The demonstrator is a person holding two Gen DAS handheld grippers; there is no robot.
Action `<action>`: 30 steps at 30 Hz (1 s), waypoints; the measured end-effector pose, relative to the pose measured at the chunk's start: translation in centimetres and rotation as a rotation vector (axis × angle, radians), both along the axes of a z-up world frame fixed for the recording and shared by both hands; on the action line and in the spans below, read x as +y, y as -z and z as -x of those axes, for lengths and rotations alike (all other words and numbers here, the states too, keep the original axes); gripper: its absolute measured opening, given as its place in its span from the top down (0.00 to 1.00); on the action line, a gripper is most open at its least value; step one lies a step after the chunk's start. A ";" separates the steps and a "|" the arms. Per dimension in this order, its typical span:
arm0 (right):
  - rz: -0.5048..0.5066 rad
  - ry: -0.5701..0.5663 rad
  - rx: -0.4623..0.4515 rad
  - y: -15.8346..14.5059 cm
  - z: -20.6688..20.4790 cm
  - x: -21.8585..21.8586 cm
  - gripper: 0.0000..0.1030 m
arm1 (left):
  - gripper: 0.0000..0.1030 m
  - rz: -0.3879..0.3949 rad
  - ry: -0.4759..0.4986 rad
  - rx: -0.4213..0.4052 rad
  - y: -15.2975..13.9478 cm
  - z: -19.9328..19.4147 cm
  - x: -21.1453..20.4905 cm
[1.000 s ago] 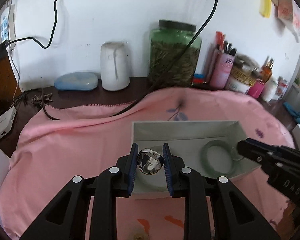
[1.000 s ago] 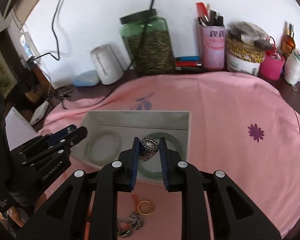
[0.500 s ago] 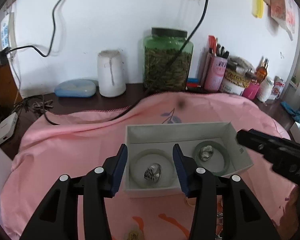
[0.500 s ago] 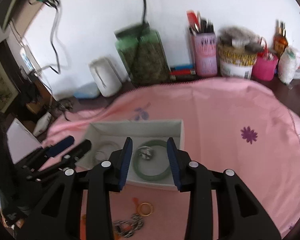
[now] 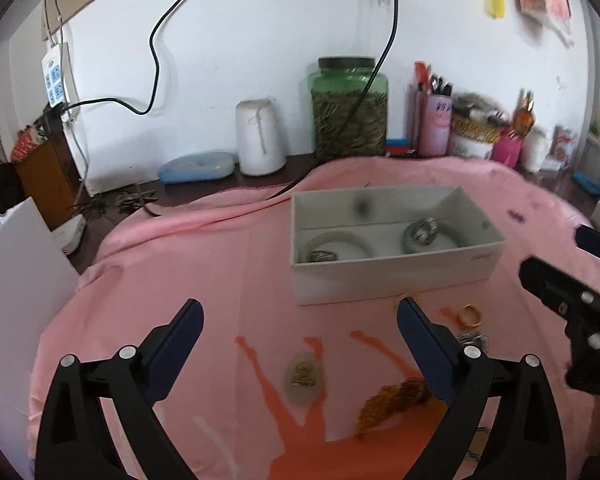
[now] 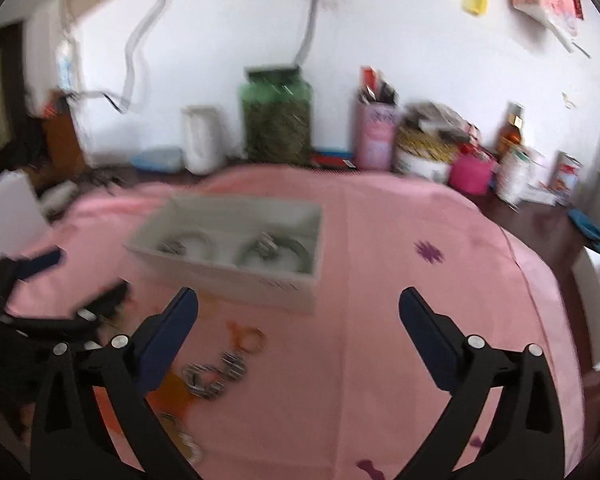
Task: Organize jewelry
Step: 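Lift both tools out of the box back over the table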
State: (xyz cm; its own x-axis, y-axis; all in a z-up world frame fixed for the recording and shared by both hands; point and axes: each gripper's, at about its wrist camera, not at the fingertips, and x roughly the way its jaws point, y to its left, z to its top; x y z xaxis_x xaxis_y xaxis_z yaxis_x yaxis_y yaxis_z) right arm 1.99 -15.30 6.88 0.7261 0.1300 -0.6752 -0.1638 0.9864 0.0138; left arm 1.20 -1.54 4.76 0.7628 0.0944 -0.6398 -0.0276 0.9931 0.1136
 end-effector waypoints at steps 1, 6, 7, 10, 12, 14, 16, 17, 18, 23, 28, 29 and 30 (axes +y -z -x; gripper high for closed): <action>0.003 -0.014 0.013 0.1 -0.2 0.2 0.07 | 0.07 -0.010 0.002 -0.003 0.1 -0.1 -0.1; 0.012 -0.023 -0.002 -0.1 0.8 0.7 0.07 | 0.06 -0.058 0.017 -0.013 0.3 0.4 -0.7; 0.015 -0.027 -0.004 -0.2 0.9 0.8 0.07 | 0.06 -0.062 0.018 -0.015 0.3 0.4 -0.8; 0.026 -0.025 -0.007 -0.1 1.1 1.0 0.07 | 0.06 -0.063 0.015 -0.012 0.3 0.4 -0.7; 0.026 -0.026 -0.002 -0.1 1.0 1.0 0.07 | 0.06 -0.059 0.011 -0.009 0.3 0.3 -0.7; 0.021 -0.028 0.006 0.0 1.0 1.0 0.07 | 0.06 -0.050 0.007 -0.008 0.3 0.2 -0.5; 0.021 -0.031 0.010 0.0 1.0 1.1 0.07 | 0.06 -0.048 0.005 -0.005 0.3 0.2 -0.4; 0.024 -0.031 0.008 0.0 1.1 1.1 0.07 | 0.06 -0.049 0.004 -0.004 0.4 0.2 -0.5; 0.026 -0.030 0.007 0.0 1.1 1.1 0.07 | 0.06 -0.051 0.004 -0.003 0.4 0.2 -0.5; 0.021 -0.024 0.011 0.1 1.0 1.1 0.07 | 0.06 -0.059 0.006 -0.009 0.4 0.3 -0.6; 0.000 -0.025 0.034 0.2 0.8 0.8 0.07 | 0.06 -0.063 0.006 -0.012 0.4 0.3 -0.7; -0.004 -0.025 0.038 0.2 0.7 0.7 0.07 | 0.06 -0.064 0.006 -0.013 0.4 0.4 -0.7; -0.007 -0.025 0.040 0.3 0.7 0.7 0.07 | 0.06 -0.065 0.006 -0.015 0.4 0.4 -0.7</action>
State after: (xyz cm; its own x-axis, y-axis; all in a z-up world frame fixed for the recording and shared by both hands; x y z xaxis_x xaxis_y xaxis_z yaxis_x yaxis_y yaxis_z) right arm 1.30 -14.57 6.62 0.6950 0.1530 -0.7025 -0.1878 0.9818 0.0281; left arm 0.83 -2.26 4.38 0.7729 0.1312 -0.6209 -0.0242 0.9838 0.1777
